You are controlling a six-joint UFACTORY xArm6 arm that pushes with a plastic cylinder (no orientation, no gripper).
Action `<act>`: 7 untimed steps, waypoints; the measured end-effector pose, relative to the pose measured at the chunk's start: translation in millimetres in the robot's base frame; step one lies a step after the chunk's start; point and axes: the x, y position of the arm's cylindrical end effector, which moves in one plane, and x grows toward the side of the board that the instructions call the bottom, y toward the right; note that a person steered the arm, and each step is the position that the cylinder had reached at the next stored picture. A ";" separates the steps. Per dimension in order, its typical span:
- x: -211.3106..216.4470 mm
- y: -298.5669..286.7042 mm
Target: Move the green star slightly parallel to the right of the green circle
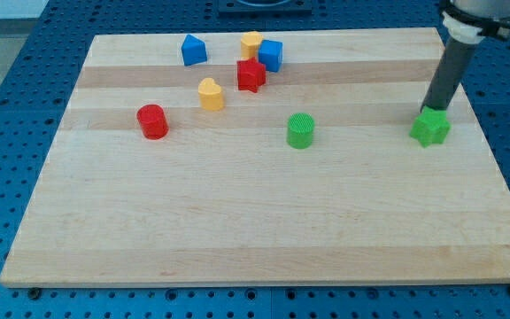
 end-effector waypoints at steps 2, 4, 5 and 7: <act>0.6 0.0; -31.7 19.6; -27.6 54.9; 41.4 85.3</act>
